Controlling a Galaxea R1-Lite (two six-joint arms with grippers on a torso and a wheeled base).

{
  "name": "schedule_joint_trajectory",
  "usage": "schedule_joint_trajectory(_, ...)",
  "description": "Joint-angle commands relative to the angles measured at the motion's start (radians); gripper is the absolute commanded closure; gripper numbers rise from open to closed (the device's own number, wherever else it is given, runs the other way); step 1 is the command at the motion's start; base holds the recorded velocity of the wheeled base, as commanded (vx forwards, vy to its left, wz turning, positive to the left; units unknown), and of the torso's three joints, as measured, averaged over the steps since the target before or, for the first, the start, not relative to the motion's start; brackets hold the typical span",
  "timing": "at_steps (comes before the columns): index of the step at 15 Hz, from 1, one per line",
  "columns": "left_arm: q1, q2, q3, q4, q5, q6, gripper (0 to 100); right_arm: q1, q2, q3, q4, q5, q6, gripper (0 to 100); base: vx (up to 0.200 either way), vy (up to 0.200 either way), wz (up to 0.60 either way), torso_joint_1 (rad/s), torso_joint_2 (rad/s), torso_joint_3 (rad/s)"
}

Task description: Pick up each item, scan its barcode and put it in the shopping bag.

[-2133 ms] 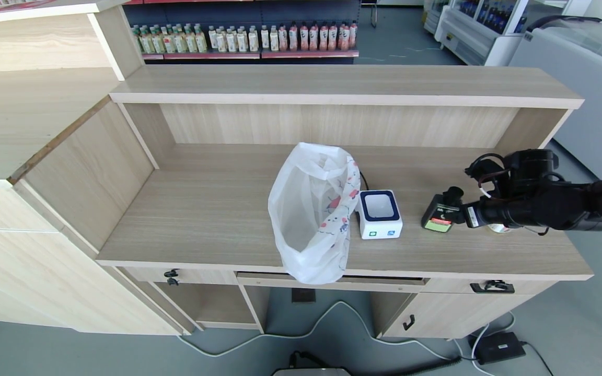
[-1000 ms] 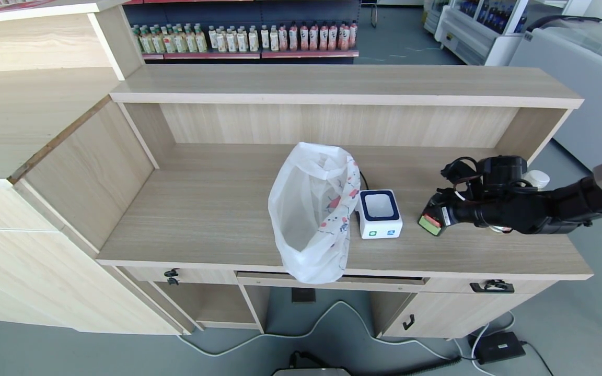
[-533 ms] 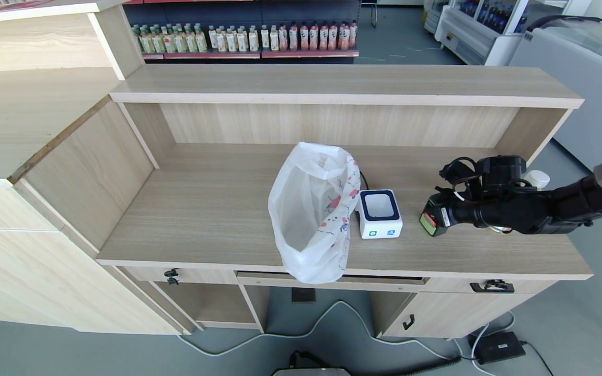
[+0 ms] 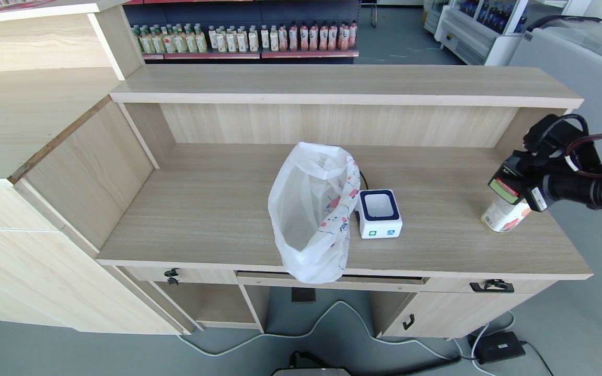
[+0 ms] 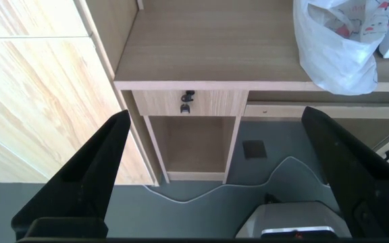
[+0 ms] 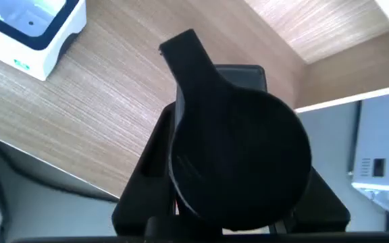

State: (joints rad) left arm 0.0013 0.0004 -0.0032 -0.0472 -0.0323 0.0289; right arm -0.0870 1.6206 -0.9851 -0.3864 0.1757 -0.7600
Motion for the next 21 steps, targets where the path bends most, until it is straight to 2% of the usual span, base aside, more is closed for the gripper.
schedule_joint_trajectory(1, 0.000, 0.000, 0.000, 0.000, 0.000, 0.000, 0, -0.003, -0.320, 0.166, -0.017, 0.108, -0.302, 100, 0.000, 0.000, 0.00, 0.000, 0.00, 0.000)
schedule_joint_trajectory(2, 0.000, 0.000, 0.000, 0.000, 0.000, 0.000, 0, 0.039, -0.349, 0.184, 0.009, 0.257, -0.506, 100, 0.000, 0.000, 0.00, 0.000, 0.00, 0.000)
schedule_joint_trajectory(3, 0.000, 0.000, 0.000, 0.000, 0.000, 0.000, 0, 0.056, -0.369, 0.184, 0.029, 0.301, -0.650, 100, 0.000, 0.000, 0.00, 0.000, 0.00, 0.000)
schedule_joint_trajectory(4, 0.000, 0.000, 0.000, 0.000, 0.000, 0.000, 0, 0.082, -0.397, 0.183, 0.032, 0.338, -0.864, 100, 0.000, 0.000, 0.00, 0.000, 0.00, 0.000)
schedule_joint_trajectory(5, 0.000, 0.000, 0.000, 0.000, 0.000, 0.000, 0, 0.105, -0.416, 0.187, 0.035, 0.353, -0.978, 100, 0.000, 0.000, 0.00, 0.000, 0.00, 0.000)
schedule_joint_trajectory(6, 0.000, 0.000, 0.000, 0.000, 0.000, 0.000, 0, 0.165, -0.439, 0.220, 0.038, 0.364, -1.184, 100, 0.000, 0.000, 0.00, 0.000, 0.00, 0.000)
schedule_joint_trajectory(8, 0.000, 0.000, 0.000, 0.000, 0.000, 0.000, 0, 0.274, -0.444, 0.249, 0.043, 0.383, -1.470, 100, 0.000, 0.000, 0.00, 0.000, 0.00, 0.000)
schedule_joint_trajectory(10, 0.000, 0.000, -0.001, 0.000, 0.000, 0.000, 0, 0.431, -0.436, 0.258, 0.030, 0.416, -1.662, 100, 0.000, 0.000, 0.00, 0.000, 0.00, 0.000)
schedule_joint_trajectory(11, 0.000, 0.000, 0.000, 0.000, 0.000, 0.000, 0, 0.506, -0.443, 0.269, 0.004, 0.450, -1.728, 100, 0.000, 0.000, 0.00, 0.000, 0.00, 0.000)
schedule_joint_trajectory(13, 0.000, 0.000, 0.000, 0.000, 0.000, 0.000, 0, 0.664, -0.436, 0.313, -0.158, 0.495, -1.783, 100, 0.000, 0.000, 0.00, 0.000, 0.00, 0.000)
schedule_joint_trajectory(15, 0.000, 0.000, -0.001, 0.000, 0.000, 0.000, 0, 0.745, -0.446, 0.370, -0.330, 0.508, -1.786, 100, 0.000, 0.000, 0.00, 0.000, 0.00, 0.000)
schedule_joint_trajectory(17, 0.000, 0.000, 0.000, 0.000, 0.000, 0.000, 0, 0.773, -0.458, 0.395, -0.390, 0.521, -1.788, 100, 0.000, 0.000, 0.00, 0.000, 0.00, 0.000)
schedule_joint_trajectory(21, 0.000, 0.000, 0.000, 0.000, 0.000, 0.000, 0, 0.773, -0.504, 0.445, -0.390, 0.534, -1.819, 100, 0.000, 0.000, 0.00, 0.000, 0.00, 0.000)
